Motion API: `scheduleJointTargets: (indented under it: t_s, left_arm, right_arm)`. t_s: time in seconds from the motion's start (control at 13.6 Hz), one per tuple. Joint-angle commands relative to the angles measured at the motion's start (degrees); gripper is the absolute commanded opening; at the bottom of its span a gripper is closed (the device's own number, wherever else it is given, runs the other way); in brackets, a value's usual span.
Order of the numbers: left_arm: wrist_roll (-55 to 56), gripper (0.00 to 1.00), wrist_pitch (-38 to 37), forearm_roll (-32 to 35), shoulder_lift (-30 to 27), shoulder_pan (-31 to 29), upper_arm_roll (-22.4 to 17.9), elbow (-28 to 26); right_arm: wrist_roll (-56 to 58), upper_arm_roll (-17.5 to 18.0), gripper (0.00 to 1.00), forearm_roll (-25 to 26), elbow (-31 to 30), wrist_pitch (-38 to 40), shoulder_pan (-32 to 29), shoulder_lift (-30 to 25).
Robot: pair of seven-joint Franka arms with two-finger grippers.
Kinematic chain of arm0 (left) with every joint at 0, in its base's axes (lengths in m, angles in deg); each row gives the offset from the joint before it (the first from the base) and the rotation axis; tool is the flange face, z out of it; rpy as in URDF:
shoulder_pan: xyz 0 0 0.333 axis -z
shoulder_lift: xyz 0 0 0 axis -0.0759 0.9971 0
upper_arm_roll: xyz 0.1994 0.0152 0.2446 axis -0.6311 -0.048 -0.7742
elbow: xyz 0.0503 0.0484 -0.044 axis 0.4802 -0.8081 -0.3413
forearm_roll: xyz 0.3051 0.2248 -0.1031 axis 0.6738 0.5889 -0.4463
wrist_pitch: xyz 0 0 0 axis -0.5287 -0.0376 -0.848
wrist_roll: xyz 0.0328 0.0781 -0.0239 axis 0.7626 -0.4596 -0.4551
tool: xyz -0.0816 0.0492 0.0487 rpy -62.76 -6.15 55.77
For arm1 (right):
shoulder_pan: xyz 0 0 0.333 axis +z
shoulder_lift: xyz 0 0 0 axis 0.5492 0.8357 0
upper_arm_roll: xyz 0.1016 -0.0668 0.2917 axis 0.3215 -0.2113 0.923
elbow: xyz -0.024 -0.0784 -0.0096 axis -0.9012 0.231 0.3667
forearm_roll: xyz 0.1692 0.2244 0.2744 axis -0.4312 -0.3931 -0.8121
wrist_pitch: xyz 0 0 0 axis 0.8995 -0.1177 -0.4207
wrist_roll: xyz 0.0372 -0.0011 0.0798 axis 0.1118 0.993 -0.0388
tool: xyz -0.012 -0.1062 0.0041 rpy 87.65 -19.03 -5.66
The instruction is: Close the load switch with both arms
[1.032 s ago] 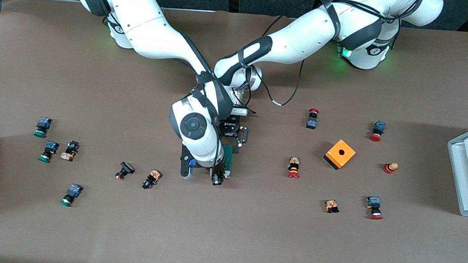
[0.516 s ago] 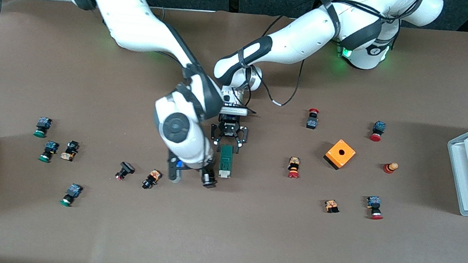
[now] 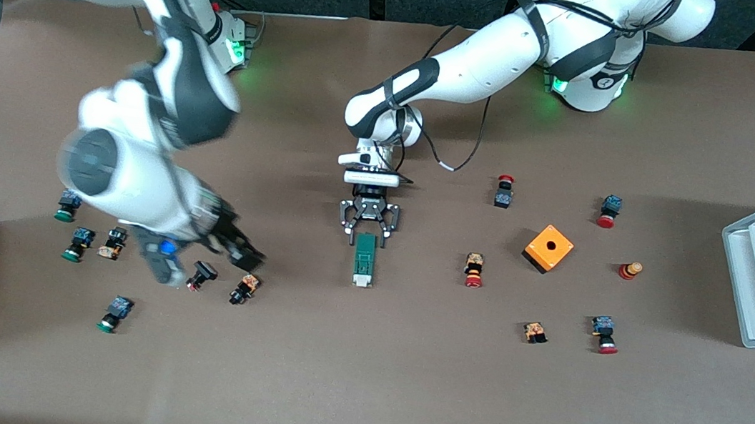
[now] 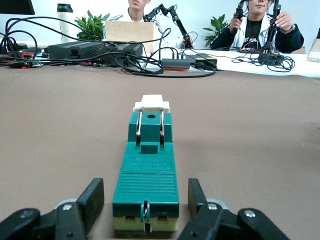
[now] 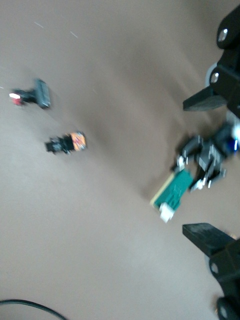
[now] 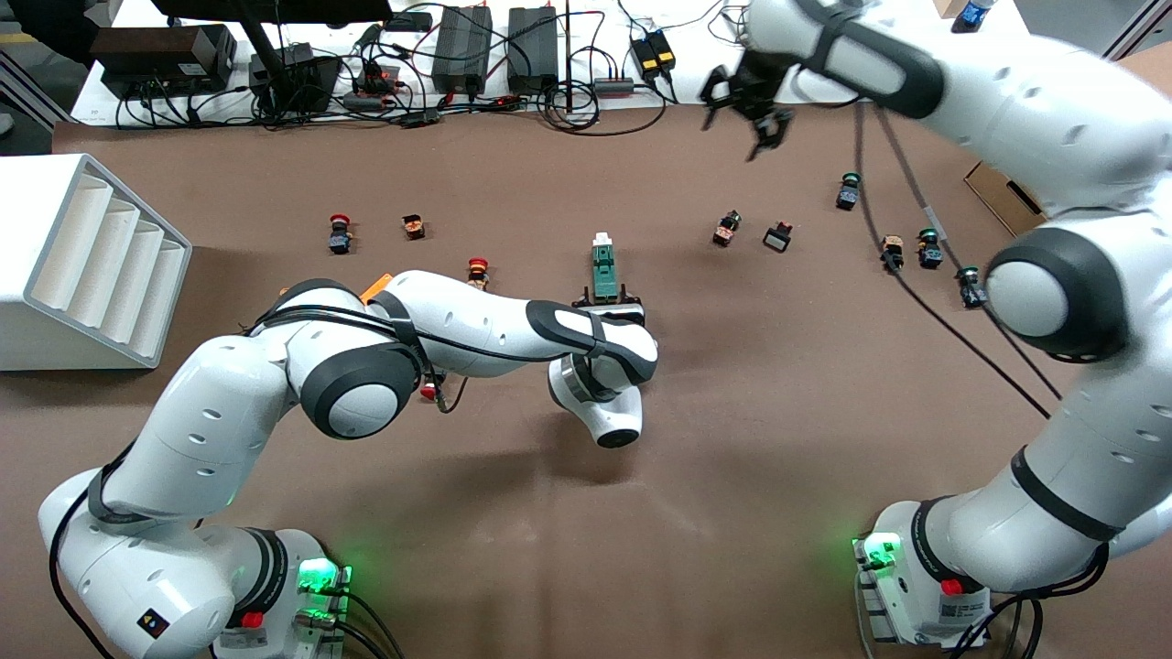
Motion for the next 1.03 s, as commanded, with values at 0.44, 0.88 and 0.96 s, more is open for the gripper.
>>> scheduleJointTargets:
  t_s: [0.44,0.88,0.96]
  left_arm:
    - [-2.4,0.83,0.3,-2.7,-1.5,0.4,0.0,1.1]
    - [-12.9,0.86,6.8,-13.3,-6.5,-0.6,1.0,1.0]
    - [-15.3,0.86,7.9,-15.3,-7.6,-1.1,1.1,0.9]
  right_arm:
    - [48.5,-6.3,1.00,5.0,-9.2,12.1,-10.3,-17.2]
    - [60.0,-14.3,1.00,8.8,-12.6,10.8,-7.9,-20.6]
    - [60.0,-14.3,1.00,9.3,-12.5,10.1,-7.9,-20.5]
